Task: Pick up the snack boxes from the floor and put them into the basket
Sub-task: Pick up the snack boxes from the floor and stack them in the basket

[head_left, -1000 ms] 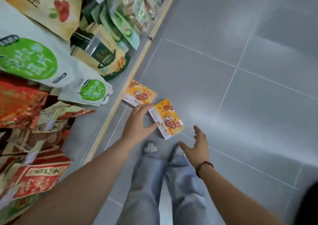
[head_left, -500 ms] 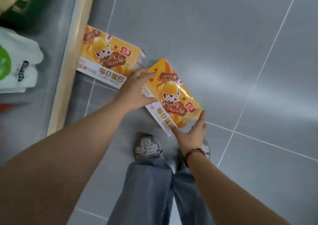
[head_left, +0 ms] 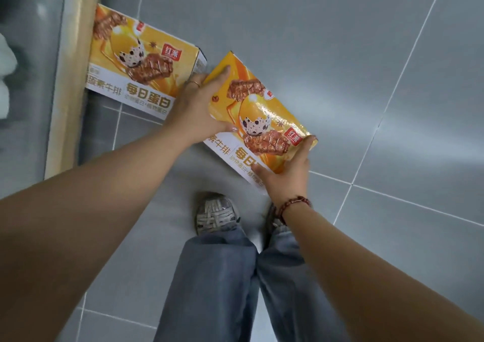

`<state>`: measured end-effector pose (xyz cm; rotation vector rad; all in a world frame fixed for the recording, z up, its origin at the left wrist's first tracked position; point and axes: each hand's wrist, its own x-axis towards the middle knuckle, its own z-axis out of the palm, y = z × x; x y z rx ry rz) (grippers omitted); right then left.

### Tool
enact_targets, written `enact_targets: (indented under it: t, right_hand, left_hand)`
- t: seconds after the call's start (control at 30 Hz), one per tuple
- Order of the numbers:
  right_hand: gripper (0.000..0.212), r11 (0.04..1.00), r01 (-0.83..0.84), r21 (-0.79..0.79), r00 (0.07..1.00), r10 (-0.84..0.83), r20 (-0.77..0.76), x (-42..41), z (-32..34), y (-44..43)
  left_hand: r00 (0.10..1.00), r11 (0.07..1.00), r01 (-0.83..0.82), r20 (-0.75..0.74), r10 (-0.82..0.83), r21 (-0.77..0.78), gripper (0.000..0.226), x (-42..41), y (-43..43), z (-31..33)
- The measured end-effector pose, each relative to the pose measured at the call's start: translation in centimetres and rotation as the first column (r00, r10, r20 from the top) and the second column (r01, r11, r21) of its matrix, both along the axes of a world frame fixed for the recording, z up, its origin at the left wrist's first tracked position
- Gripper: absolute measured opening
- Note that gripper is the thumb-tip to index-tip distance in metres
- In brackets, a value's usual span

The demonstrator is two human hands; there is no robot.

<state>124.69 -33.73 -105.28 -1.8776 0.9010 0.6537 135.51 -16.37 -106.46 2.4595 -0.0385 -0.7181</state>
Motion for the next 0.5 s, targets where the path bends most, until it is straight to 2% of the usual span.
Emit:
enact_targets:
  t: [0.23,0.37,0.5]
  right_hand:
    - [0.129,0.956,-0.286,-0.062,0.942,0.292,0.163,5.6,13.0,-3.7]
    - [0.128,0.892,-0.429,-0.145,0.851,0.452,0.268,9.8,24.6,-3.9]
    - [0.127,0.845,-0.493,-0.209,0.755,0.535,0.379,13.5,37.6,-3.4]
  left_hand:
    - [0.958,0.980,-0.178,0.212,0.192,-0.083,0.108,0.5,0.1,14.5]
    - [0.905,0.965,-0.235,0.337,0.261,-0.117,0.113,1.7,1.2,26.2]
    - [0.847,0.950,-0.278,0.432,0.311,-0.140,0.115,2.6,2.6,38.9]
